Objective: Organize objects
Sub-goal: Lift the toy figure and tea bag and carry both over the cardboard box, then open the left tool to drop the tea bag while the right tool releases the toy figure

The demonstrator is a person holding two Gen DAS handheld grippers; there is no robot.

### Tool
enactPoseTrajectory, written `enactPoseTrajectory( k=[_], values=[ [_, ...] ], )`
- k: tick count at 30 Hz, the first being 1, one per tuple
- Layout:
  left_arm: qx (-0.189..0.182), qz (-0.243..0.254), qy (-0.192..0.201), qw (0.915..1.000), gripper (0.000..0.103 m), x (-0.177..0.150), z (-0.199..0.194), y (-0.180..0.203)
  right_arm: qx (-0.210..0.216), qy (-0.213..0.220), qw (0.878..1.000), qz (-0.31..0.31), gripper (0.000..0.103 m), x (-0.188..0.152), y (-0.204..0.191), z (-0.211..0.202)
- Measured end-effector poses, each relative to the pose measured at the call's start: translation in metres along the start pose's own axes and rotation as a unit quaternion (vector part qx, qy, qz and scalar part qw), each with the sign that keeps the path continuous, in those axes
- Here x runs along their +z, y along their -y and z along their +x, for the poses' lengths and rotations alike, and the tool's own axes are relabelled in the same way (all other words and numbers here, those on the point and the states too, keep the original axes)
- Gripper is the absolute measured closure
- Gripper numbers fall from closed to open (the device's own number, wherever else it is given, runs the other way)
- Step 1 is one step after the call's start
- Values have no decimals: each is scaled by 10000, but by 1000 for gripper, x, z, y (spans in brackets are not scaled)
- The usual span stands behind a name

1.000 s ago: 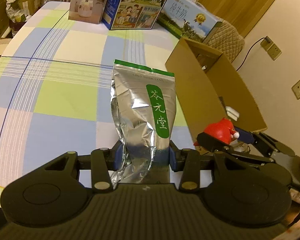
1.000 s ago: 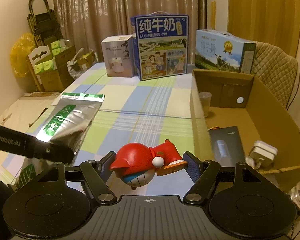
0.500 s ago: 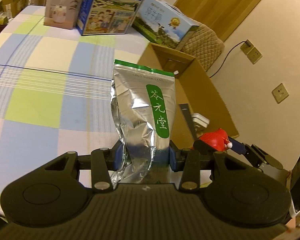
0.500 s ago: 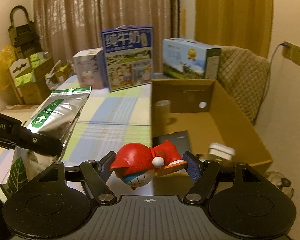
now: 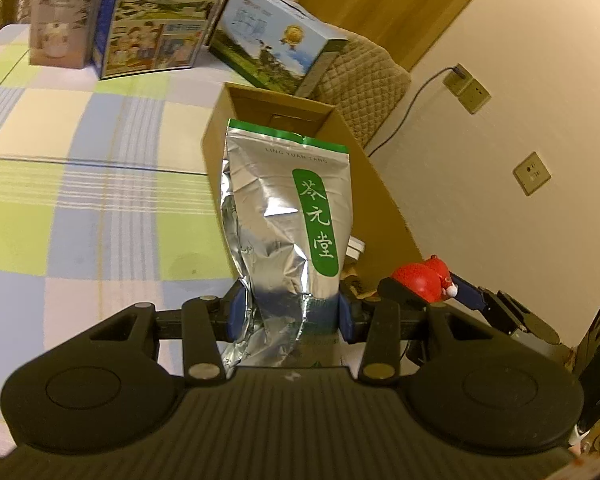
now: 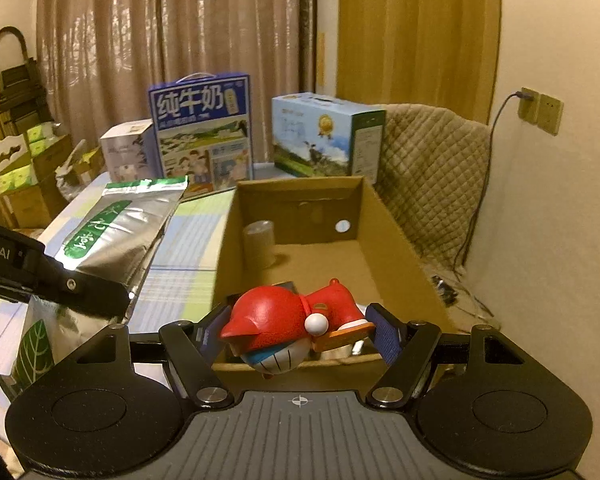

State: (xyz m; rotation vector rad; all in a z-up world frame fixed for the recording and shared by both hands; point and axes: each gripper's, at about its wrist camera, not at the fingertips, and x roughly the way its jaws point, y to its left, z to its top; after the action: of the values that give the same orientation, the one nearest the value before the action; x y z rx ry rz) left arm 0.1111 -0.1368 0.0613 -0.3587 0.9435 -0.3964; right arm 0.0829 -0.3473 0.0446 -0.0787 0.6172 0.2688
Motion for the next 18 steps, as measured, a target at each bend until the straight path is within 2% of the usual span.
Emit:
enactPoseTrajectory(
  k=[11, 18],
  values=[
    [-195, 228, -53, 9995, 64, 16, 21, 30, -174, 93, 9998, 35, 33, 15, 25, 5],
    [-229, 162, 12, 9996, 64, 39, 35, 35, -240, 104, 9997, 14, 33, 27, 41, 17]
  ],
)
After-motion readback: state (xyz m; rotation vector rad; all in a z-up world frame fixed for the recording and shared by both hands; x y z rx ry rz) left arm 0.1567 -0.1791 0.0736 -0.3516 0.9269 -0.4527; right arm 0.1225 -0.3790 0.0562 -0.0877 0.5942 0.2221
